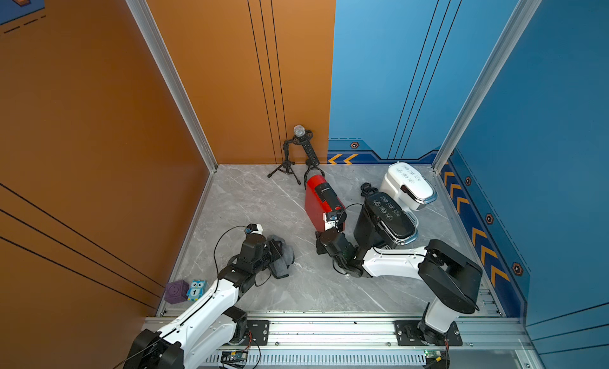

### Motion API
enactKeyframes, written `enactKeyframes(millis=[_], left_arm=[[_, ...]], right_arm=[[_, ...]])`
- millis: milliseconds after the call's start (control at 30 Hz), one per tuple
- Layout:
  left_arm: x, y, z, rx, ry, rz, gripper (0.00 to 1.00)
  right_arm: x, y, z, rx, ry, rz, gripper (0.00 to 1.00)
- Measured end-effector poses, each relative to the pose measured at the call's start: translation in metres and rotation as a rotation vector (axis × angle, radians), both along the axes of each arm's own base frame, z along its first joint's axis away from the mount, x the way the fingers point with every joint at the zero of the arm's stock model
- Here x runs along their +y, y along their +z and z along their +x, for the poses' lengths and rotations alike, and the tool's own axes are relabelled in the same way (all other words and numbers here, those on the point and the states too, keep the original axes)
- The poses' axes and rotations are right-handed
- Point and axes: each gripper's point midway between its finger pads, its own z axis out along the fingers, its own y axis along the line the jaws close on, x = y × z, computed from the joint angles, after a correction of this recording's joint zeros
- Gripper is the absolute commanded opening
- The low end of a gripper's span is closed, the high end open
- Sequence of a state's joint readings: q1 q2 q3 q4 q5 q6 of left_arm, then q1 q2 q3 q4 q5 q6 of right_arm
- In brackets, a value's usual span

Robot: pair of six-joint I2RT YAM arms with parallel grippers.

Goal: Wipe the surface of a coffee machine
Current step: Move the coffee machine to the center of the board.

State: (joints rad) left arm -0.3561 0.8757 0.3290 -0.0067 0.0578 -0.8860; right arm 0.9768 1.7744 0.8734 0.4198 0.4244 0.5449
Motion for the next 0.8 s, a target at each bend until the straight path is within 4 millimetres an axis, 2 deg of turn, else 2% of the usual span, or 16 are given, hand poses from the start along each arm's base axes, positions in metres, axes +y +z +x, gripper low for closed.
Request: enactKeyframes(millis=[67,233,333,467,600,800], left_arm=[[0.005,-0.002,-0.004,0.012,0.005,0.012,0.00],[0.009,0.000,-0.011,0.015,-0.003,0.027,0.00],[0.011,-0.001,-0.013,0.022,0.001,0.032,0.00],[0.013,-0.003,-0.016,0.035,0.004,0.035,0.00],[0.014,0.000,-0.017,0.028,0.004,0.033,0.00],[0.016,-0.001,-0.021,0.039,0.006,0.034,0.00]], right_arm=[[0.006,-0.006,0.005,-0.020,0.012,-0.011,0.21],[0.007,-0.028,0.015,-0.037,0.026,-0.085,0.00],[0.008,-0.032,0.021,-0.050,0.022,-0.115,0.00],[0.017,-0.025,0.030,-0.082,0.030,-0.112,0.00],[0.032,-0.013,0.035,-0.100,0.052,-0.079,0.00],[0.068,-0.011,0.034,-0.091,0.104,-0.058,0.00]])
